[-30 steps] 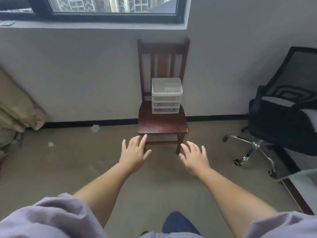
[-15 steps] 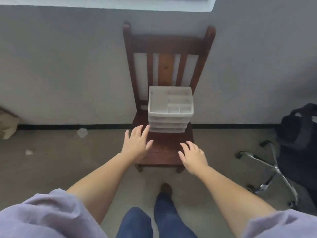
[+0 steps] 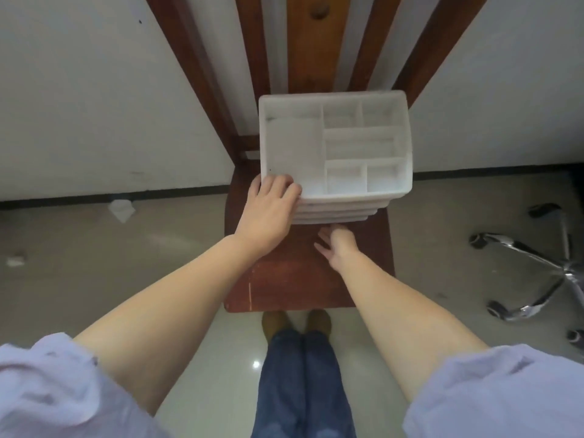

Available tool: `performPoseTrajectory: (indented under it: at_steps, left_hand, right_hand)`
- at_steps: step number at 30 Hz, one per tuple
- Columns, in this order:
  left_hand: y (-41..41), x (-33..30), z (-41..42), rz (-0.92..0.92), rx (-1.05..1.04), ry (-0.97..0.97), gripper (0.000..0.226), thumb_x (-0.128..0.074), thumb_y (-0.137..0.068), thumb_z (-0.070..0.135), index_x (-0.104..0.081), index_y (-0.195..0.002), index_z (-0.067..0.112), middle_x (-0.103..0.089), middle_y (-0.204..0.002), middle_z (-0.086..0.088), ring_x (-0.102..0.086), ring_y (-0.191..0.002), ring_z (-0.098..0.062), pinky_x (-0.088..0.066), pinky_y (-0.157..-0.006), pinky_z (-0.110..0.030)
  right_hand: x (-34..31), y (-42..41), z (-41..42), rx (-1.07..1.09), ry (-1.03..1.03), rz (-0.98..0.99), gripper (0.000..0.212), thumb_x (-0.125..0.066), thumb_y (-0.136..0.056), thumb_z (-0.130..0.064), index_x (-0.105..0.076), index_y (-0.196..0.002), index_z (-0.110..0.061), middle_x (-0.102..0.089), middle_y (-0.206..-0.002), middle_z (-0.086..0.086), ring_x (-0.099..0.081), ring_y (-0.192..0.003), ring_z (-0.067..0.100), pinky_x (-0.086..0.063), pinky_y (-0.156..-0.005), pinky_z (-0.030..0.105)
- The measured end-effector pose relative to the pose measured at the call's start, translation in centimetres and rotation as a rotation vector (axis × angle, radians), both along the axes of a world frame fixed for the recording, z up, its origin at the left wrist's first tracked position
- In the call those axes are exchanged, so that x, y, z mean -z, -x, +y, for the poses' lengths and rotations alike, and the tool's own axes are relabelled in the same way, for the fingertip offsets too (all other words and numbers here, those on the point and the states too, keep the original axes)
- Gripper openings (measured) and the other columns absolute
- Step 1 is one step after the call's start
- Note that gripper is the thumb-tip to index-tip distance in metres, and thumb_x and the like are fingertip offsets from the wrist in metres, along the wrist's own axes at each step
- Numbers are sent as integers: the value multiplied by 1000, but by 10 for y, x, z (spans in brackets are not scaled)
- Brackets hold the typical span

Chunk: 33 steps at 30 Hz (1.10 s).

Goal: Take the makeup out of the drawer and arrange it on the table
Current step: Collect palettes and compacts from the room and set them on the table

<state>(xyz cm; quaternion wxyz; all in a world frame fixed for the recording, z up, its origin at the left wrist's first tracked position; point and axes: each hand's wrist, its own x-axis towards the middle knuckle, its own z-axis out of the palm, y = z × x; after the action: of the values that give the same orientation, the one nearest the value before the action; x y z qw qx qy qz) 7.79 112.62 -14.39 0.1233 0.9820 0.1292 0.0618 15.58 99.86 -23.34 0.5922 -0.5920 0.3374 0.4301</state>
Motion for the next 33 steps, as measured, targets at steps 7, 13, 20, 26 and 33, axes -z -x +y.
performPoseTrajectory:
  at_steps: [7,13,20,26,33]
  left_hand:
    - [0,12,-1,-109,4,-86,9,-56,-88,13,-60,-94,7,-60,-95,-12,-55,-82,-33,-43,-88,-49]
    - [0,8,-1,-106,14,-96,13,-50,-90,15,-61,-92,7,-60,-93,-11,-55,-78,-32,-45,-87,-48]
    - [0,1,-1,-86,11,-66,15,-52,-89,16,-62,-92,6,-61,-94,-12,-57,-80,-34,-45,-88,-50]
    - [27,13,-13,-241,43,-72,26,-52,-84,8,-55,-109,10,-52,-116,-12,-46,-109,-29,-23,-107,-60]
    - [31,91,-64,440,115,196,58,-48,-90,10,-27,-144,12,-27,-150,-13,-26,-138,-31,-23,-114,-38]
  right_hand:
    - [21,-10,33,458,-182,104,38,-27,-96,-2,-48,-128,-2,-53,-132,16,-51,-122,29,-44,-96,43]
    - [31,20,10,453,-112,138,31,-27,-93,6,-55,-104,-3,-58,-117,17,-52,-119,31,-48,-89,44]
    - [32,75,-55,398,-91,261,30,-25,-99,1,-46,-121,2,-47,-134,23,-48,-124,34,-45,-92,46]
    - [-15,43,-80,-678,136,-59,25,-32,-99,-4,-57,-102,-8,-63,-116,18,-64,-89,18,-55,-71,28]
    - [13,-28,-67,-1801,486,-1027,76,-45,-86,3,-9,-151,-14,-6,-159,5,-6,-146,25,-11,-119,40]
